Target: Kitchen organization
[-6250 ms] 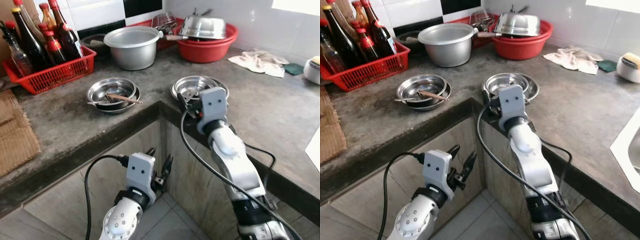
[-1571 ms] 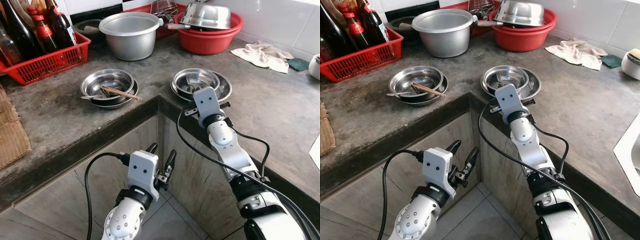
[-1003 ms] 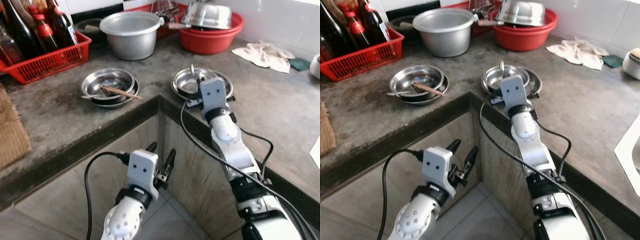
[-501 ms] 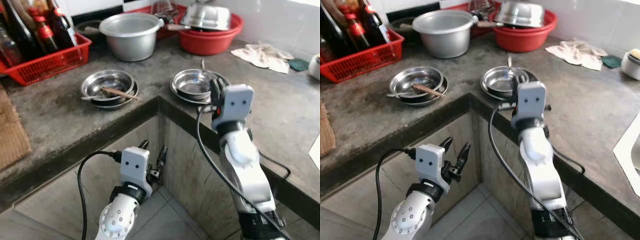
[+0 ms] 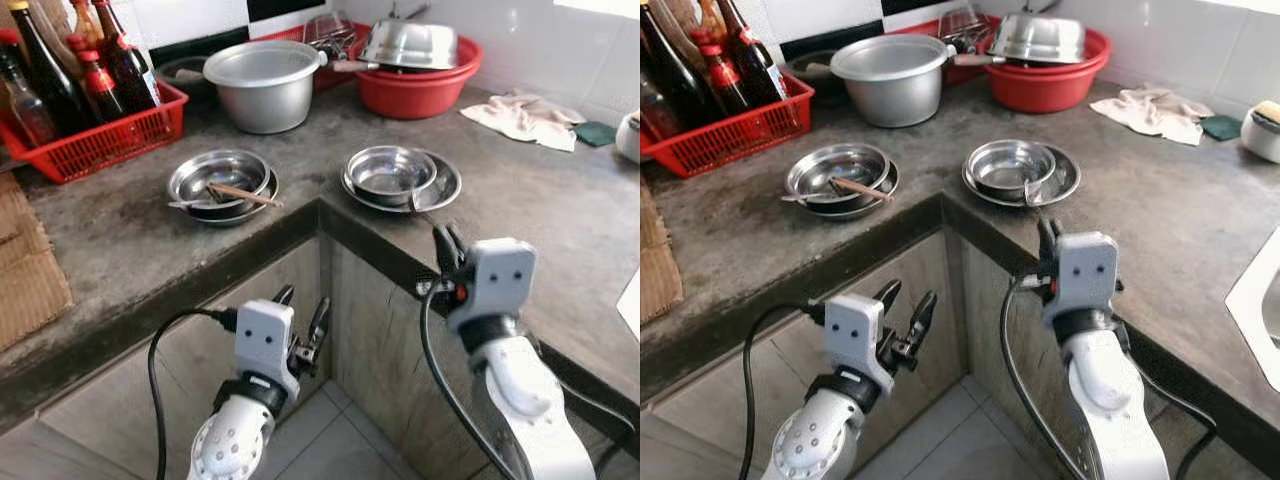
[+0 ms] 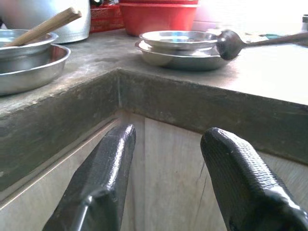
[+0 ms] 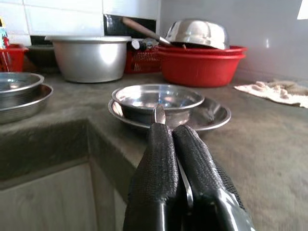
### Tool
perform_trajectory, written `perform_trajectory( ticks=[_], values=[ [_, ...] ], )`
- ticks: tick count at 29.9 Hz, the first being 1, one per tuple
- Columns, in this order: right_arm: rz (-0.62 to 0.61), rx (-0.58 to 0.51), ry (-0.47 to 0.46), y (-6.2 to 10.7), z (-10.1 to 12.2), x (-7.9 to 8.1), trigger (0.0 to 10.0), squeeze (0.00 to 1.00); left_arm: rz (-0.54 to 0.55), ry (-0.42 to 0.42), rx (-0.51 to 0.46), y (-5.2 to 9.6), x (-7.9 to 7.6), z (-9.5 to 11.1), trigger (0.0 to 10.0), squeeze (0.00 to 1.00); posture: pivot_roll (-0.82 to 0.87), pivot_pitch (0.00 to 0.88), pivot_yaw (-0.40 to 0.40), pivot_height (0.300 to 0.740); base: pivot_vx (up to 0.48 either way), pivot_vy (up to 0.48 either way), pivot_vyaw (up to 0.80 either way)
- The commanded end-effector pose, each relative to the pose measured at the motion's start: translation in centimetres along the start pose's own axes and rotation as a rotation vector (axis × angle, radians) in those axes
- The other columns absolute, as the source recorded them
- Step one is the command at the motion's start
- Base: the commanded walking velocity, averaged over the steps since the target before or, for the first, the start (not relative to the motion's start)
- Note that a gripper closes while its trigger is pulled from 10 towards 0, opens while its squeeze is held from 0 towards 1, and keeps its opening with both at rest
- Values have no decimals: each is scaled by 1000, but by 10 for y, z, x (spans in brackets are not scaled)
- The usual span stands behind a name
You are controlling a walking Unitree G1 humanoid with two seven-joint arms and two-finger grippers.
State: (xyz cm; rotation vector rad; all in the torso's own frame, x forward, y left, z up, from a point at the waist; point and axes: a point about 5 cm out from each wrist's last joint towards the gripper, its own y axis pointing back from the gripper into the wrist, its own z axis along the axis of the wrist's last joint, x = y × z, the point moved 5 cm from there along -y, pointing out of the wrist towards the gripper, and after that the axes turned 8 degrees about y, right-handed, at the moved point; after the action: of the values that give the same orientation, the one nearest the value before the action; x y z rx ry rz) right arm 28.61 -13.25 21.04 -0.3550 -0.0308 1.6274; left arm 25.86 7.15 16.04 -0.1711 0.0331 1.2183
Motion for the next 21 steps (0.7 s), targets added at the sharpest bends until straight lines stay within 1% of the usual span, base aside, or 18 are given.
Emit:
perform_trajectory(
  ticks=[1,2,5,9,12,19,21],
  values=[
    [-1,-1,-13,4,5,1,0,0,1,6,0,1,2,1,10000,0,84,36,8,740,0,0,0],
    [-1,-1,-13,4,5,1,0,0,1,6,0,1,2,1,10000,0,84,36,8,740,0,0,0],
    [-8,7,-16,3,4,1,0,0,-6,10,7,0,-1,-2,10000,0,84,31,11,740,0,428,-731],
    [-16,18,-25,0,1,4,0,0,-16,37,16,-3,-4,-4,10000,0,81,13,7,740,0,470,-800],
    [-9,35,-20,0,-2,7,0,0,-27,39,15,-3,-7,-5,10000,0,78,7,7,740,0,0,-800],
    [-15,48,-1,-2,-6,6,0,0,-40,33,12,-5,-10,-6,10000,0,69,0,5,740,0,0,-800],
    [-16,48,-1,-3,-5,7,0,0,-43,54,26,-5,-10,-8,10000,0,69,0,5,740,0,0,-800]
  ],
)
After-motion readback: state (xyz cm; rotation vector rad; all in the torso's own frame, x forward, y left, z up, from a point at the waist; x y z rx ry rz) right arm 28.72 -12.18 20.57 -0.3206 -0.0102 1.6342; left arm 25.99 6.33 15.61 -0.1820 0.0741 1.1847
